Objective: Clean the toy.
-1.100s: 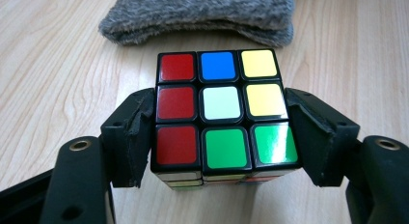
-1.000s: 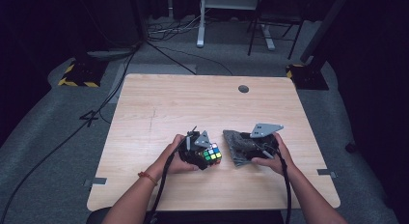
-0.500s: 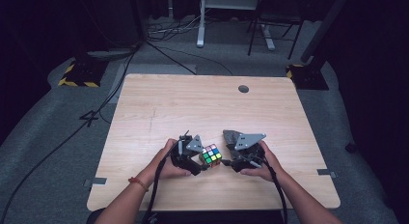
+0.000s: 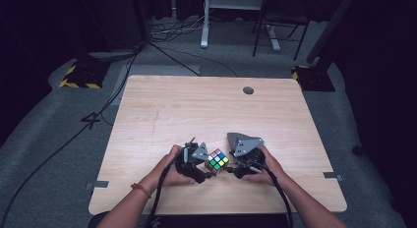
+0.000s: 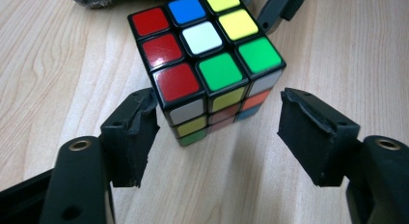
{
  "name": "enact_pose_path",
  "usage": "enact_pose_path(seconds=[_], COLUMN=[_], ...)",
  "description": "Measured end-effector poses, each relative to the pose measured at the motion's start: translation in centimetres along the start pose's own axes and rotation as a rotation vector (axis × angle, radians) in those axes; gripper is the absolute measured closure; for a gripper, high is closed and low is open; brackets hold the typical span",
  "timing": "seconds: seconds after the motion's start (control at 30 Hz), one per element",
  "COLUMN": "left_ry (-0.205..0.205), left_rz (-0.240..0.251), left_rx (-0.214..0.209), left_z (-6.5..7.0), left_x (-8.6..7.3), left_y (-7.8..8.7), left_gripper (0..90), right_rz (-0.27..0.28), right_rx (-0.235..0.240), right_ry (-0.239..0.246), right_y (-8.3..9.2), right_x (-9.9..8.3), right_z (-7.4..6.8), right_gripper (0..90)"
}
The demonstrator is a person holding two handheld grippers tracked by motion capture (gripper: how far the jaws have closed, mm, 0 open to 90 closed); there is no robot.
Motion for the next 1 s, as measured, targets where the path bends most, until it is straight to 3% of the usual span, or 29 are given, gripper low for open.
enact_pose_path(seconds=[0.13, 0.33, 0.4, 0.6, 0.67, 0.77, 0.93, 1.0], left_ry=[-0.005, -0.005, -0.014, 0.028, 0.037, 0.033, -0.006, -0.011], left_rz=[-0.003, -0.002, -0.009, -0.003, 0.022, 0.036, 0.027, 0.014], left_rx=[-0.005, -0.046, -0.050, -0.013, -0.010, -0.024, -0.036, -0.046], left_z=[0.2, 0.8, 1.0, -0.1, -0.6, -1.0, -1.7, -1.9], left_x=[-0.2, -0.5, -0.5, -0.7, -0.4, 0.2, 1.1, 1.2], left_y=[0.1, 0.3, 0.3, 0.5, 0.3, -0.1, -1.3, -1.8], left_gripper=[35.0, 38.6, 38.4, 25.9, 23.1, 15.5, 15.8, 15.7], right_rz=[-0.015, 0.007, 0.013, 0.017, 0.027, 0.020, 0.002, 0.018], right_rx=[-0.007, -0.059, -0.053, -0.031, -0.014, -0.012, -0.010, -0.013], right_ry=[0.007, -0.028, -0.037, -0.019, -0.026, -0.019, -0.002, 0.000], right_y=[0.0, 0.5, 0.6, 0.7, 0.7, 0.6, 0.4, 0.4], right_x=[-0.2, -0.3, -0.4, -0.3, -0.2, -0.2, -0.4, -0.3], right_z=[0.2, 1.5, 1.6, 1.3, 1.2, 1.1, 1.0, 1.0], right_gripper=[36.3, 38.5, 38.6, 38.1, 37.8, 37.2, 36.8, 37.2])
Point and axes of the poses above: each handheld gripper's, and its own axes: y roughly backward along the jaws, x roughly out of its top, z roughly to its right, the point moved 8 cm from there along -y, roughly forward along the jaws, and after that the axes turned 8 degrees about z, right-handed, at the moved point
